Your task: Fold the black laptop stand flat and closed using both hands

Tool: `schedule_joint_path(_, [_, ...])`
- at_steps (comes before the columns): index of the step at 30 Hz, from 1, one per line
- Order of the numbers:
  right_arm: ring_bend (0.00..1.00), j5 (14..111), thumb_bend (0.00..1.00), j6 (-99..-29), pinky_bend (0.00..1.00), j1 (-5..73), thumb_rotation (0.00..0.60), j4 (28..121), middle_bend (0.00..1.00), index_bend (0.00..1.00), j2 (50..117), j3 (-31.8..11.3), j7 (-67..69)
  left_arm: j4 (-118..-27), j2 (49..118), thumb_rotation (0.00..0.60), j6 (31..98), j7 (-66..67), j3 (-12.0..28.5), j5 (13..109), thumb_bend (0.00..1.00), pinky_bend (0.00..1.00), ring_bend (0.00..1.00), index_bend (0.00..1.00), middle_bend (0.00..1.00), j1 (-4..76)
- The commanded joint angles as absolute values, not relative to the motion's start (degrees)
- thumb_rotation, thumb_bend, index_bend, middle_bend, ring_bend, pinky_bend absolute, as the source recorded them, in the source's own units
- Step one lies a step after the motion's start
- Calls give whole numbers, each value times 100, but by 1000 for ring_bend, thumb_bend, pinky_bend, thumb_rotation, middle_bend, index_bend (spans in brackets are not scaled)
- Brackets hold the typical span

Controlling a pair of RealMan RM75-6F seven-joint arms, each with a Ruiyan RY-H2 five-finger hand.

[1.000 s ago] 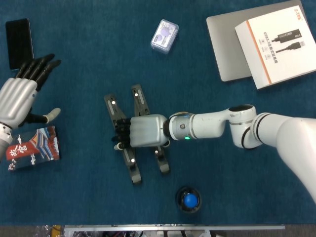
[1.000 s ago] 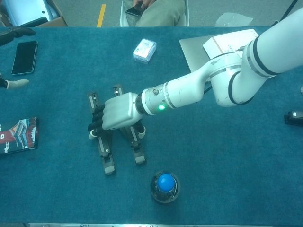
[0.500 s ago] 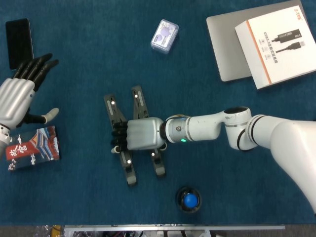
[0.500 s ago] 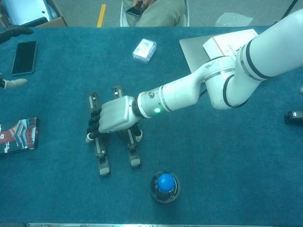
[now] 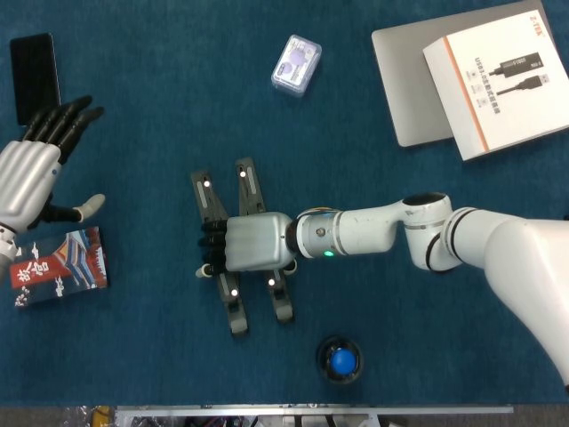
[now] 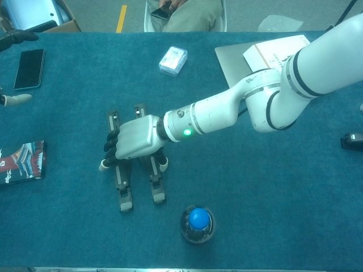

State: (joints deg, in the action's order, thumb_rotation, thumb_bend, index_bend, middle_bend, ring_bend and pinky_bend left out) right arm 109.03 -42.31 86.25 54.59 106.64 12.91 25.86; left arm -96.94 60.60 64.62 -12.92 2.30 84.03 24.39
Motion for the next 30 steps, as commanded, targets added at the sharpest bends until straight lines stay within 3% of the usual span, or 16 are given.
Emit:
schedule_joint_path(1, [26, 10892, 0, -4275, 23, 8608, 600, 5471, 307, 0, 10648, 1282, 2590, -9695, 6063, 600, 6465, -1291, 232, 8405, 249, 0, 0, 0, 0, 2437])
schedule_joint_path(26, [154, 10791, 0, -4406, 23, 8413, 600, 5639, 485, 0, 10504, 1255, 2433, -9714, 6125, 600, 6428, -1240, 225, 8425, 249, 0, 0, 0, 0, 2441])
schedule_joint_path(28, [155, 10799, 0, -4410, 23, 8398, 600, 5649, 472, 0, 10491, 1264, 2403, -9719, 6126, 600, 6428, -1225, 229, 8428, 249, 0, 0, 0, 0, 2445])
schedule_joint_path(30, [120, 10781, 0, -4399, 23, 8379, 600, 5709, 387, 0, 10450, 1270, 2406, -9725, 6120, 600, 6429, -1208, 236, 8430, 249, 0, 0, 0, 0, 2451])
